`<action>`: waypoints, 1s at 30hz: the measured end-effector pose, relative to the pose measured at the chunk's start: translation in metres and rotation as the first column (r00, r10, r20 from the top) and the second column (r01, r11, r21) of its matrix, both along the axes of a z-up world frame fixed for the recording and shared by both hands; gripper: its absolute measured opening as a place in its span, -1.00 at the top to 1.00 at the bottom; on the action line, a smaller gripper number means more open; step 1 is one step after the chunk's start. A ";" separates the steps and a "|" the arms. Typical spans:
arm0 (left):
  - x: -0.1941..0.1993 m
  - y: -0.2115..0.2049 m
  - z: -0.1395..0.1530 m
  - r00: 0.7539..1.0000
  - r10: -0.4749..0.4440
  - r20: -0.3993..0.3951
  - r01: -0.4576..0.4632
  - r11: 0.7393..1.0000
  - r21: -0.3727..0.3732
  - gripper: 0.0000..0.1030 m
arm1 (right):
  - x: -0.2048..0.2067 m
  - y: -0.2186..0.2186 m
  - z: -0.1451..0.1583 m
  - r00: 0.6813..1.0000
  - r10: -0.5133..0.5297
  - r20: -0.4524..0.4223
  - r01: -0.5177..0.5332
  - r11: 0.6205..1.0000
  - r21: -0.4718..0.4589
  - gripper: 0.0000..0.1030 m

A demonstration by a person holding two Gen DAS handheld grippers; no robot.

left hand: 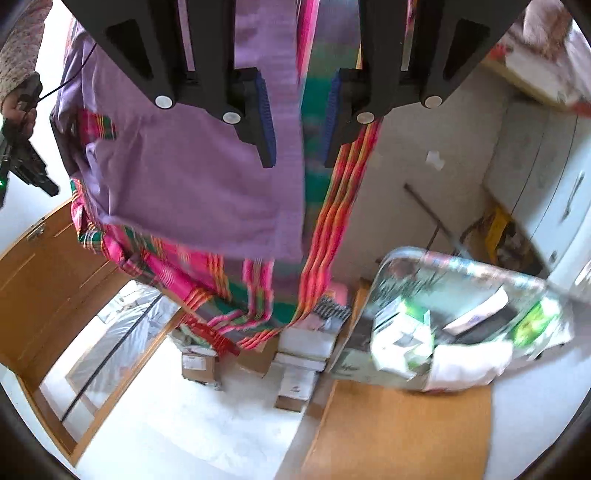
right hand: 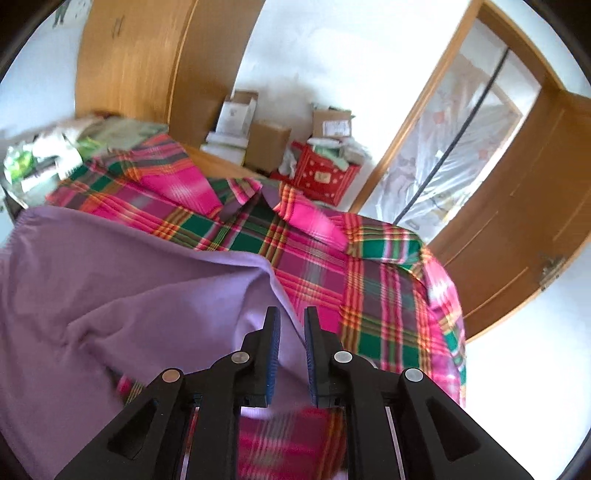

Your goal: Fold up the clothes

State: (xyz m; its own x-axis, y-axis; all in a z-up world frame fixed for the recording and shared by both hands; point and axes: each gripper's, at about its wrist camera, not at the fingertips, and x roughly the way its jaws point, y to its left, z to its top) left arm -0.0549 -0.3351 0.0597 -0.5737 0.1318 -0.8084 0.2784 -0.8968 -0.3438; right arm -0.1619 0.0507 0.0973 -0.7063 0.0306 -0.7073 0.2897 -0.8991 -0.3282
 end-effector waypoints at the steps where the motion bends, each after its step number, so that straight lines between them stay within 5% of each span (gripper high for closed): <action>1: 0.012 0.002 0.000 1.000 0.000 -0.001 0.000 1.000 0.011 0.50 | 0.012 0.005 0.005 1.000 -0.004 -0.005 0.004 1.000 -0.018 0.74; 8: 0.086 0.019 -0.017 0.999 0.024 0.034 -0.027 0.997 0.079 0.41 | 0.103 0.019 -0.002 0.999 0.043 0.023 -0.041 0.995 -0.089 0.73; 16: 0.140 0.034 -0.039 0.999 0.030 0.030 -0.037 0.957 0.287 0.16 | 0.189 0.021 -0.044 0.984 0.142 0.107 -0.116 0.969 -0.219 0.72; 25: 0.142 0.053 -0.056 0.997 0.044 0.056 -0.062 0.919 0.389 0.10 | 0.233 0.006 -0.074 0.956 0.262 0.134 -0.198 0.911 -0.363 0.42; 30: 0.131 0.062 -0.073 0.993 0.069 0.095 -0.106 0.874 0.475 0.11 | 0.246 -0.030 -0.086 0.911 0.386 0.144 -0.309 0.871 -0.381 0.34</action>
State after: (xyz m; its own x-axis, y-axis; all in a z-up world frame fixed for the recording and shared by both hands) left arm 0.0758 -0.2736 -0.0128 -0.5429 0.4647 -0.6995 0.3890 -0.5990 -0.6999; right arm 0.0840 0.0208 0.0114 -0.4607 -0.4601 -0.7590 0.6308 -0.7713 0.0846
